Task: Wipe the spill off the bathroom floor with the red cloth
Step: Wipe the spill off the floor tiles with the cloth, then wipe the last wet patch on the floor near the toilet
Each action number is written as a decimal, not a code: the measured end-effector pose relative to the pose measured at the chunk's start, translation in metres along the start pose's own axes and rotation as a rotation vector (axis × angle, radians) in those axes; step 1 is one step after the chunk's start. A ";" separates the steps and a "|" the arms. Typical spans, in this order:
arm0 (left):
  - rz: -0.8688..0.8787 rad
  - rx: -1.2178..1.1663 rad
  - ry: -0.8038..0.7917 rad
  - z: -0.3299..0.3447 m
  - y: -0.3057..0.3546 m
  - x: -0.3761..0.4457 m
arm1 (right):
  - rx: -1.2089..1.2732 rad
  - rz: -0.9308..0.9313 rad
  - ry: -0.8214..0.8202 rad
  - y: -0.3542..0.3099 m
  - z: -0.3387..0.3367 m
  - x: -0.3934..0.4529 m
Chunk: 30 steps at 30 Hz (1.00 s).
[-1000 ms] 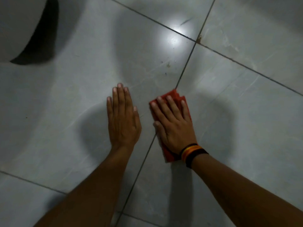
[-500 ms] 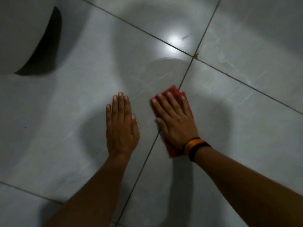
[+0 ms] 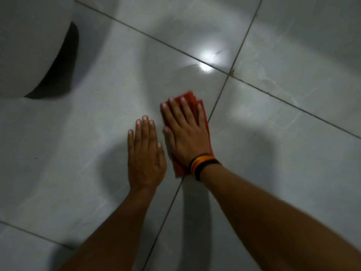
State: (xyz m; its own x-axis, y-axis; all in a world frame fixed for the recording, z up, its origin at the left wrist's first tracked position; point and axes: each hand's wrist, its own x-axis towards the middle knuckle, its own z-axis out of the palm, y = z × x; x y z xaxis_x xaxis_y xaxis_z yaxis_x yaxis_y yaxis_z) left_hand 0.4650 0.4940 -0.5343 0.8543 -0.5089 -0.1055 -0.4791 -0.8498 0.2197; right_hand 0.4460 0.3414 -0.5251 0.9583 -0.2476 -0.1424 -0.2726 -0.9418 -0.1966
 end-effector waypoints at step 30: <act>-0.786 -1.132 -0.753 -0.228 0.211 -0.123 | 1.278 1.146 -0.058 0.124 -0.269 -0.313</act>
State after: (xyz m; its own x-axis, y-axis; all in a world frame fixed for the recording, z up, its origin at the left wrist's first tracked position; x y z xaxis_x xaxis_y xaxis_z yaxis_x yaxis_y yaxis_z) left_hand 0.3043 0.4086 -0.2538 0.3491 -0.2478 -0.9037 0.7093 -0.5604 0.4277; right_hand 0.1349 0.2407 -0.2437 0.2446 -0.5787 -0.7780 -0.6811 0.4686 -0.5627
